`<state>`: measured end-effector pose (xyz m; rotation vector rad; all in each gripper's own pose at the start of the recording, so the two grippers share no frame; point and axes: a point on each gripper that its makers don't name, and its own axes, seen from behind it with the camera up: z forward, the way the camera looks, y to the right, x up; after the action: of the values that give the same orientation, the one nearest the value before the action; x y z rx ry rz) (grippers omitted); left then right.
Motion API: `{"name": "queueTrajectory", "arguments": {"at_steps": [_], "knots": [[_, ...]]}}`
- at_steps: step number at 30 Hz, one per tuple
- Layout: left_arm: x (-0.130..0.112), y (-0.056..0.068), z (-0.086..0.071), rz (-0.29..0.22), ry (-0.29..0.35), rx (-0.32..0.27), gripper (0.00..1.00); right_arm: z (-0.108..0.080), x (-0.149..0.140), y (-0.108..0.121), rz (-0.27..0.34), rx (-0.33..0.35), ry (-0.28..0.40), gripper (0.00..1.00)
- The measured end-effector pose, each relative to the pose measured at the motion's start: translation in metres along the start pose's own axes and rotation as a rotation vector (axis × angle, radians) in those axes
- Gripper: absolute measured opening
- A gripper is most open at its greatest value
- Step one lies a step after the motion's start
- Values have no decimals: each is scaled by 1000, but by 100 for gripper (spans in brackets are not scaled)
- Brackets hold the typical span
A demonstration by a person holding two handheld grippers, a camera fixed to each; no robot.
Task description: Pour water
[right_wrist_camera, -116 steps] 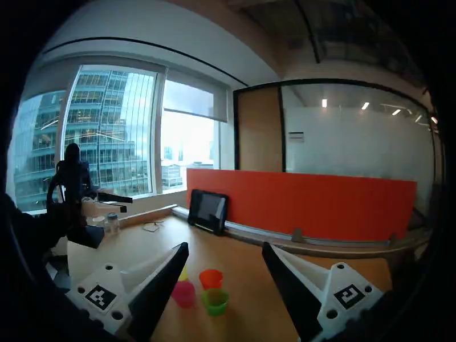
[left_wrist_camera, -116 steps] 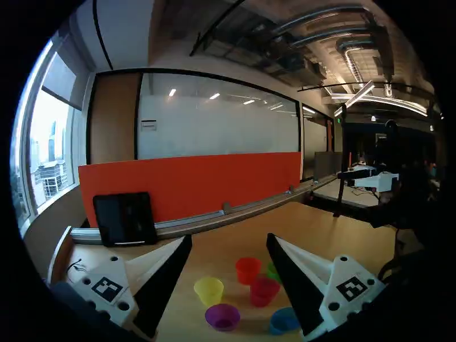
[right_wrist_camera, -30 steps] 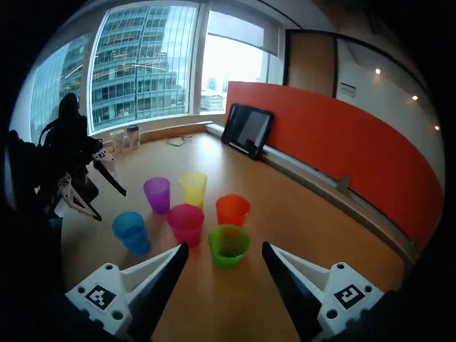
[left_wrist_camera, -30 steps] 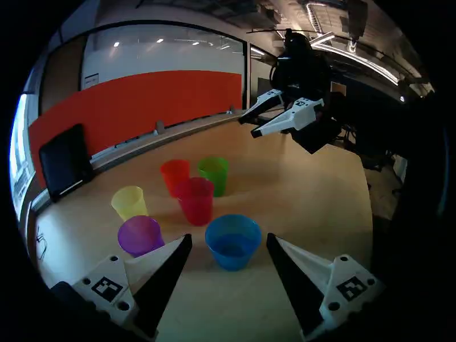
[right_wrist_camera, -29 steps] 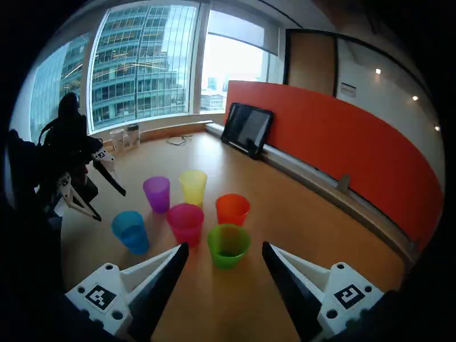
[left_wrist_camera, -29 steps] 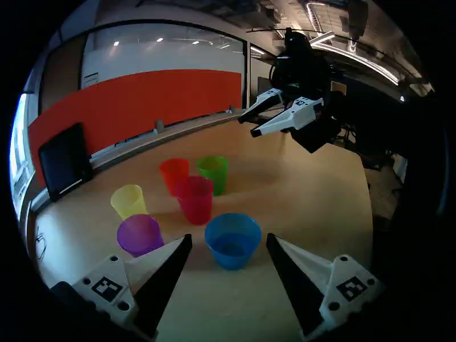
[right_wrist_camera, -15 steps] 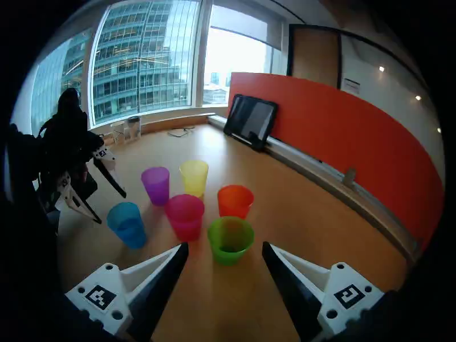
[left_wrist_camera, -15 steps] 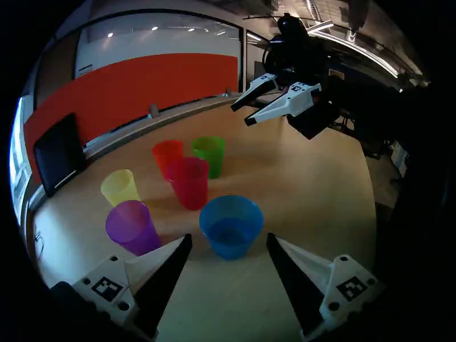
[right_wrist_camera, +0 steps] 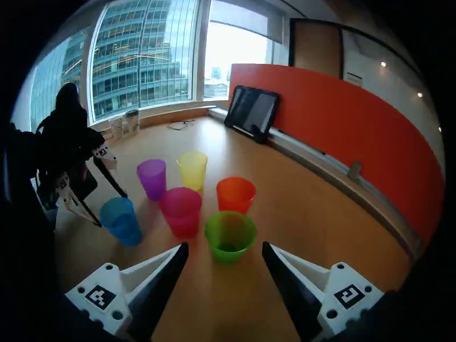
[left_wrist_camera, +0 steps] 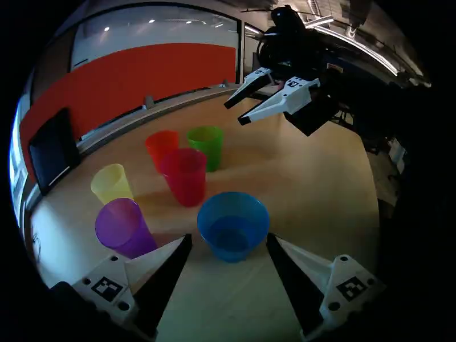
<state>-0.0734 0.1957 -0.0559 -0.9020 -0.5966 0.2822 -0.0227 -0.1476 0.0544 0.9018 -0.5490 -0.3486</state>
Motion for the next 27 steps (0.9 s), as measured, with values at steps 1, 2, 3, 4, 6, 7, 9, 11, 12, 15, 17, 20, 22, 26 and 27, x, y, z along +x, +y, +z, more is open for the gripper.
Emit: {"name": "queueTrajectory", "arguments": {"at_steps": [1,2,3,4,6,7,9,11,12,15,17,20,22,26,27], "knots": [[0,0,1,0,-2,0,97,2,-1,0,1,1,-3,100],[0,-1,2,0,-3,-1,97,4,-2,1,2,2,-6,100],[-1,-1,3,0,-5,-1,97,6,-3,1,4,3,-10,100],[0,-1,5,-2,-5,-2,97,7,-4,1,4,5,-13,100],[0,-1,7,-4,-6,-4,97,11,-6,1,6,7,-19,100],[1,-1,8,-5,-6,-6,97,13,-6,1,7,8,-20,100],[2,0,10,-6,-4,-10,97,16,-7,1,8,10,-24,100],[3,1,12,-5,-3,-17,97,18,-8,1,10,11,-28,100],[4,2,14,-4,-3,-20,97,19,-9,1,11,12,-31,100],[5,3,17,0,-1,-26,97,21,-11,2,13,12,-36,100],[6,4,20,2,0,-29,97,21,-11,2,15,13,-35,100],[7,4,23,4,1,-32,98,21,-11,2,17,13,-35,100],[7,5,25,3,2,-33,97,21,-11,3,19,13,-35,100],[8,5,28,-1,3,-33,95,22,-12,4,20,12,-36,100],[8,4,28,-3,3,-32,92,23,-12,4,21,12,-36,100]]}}
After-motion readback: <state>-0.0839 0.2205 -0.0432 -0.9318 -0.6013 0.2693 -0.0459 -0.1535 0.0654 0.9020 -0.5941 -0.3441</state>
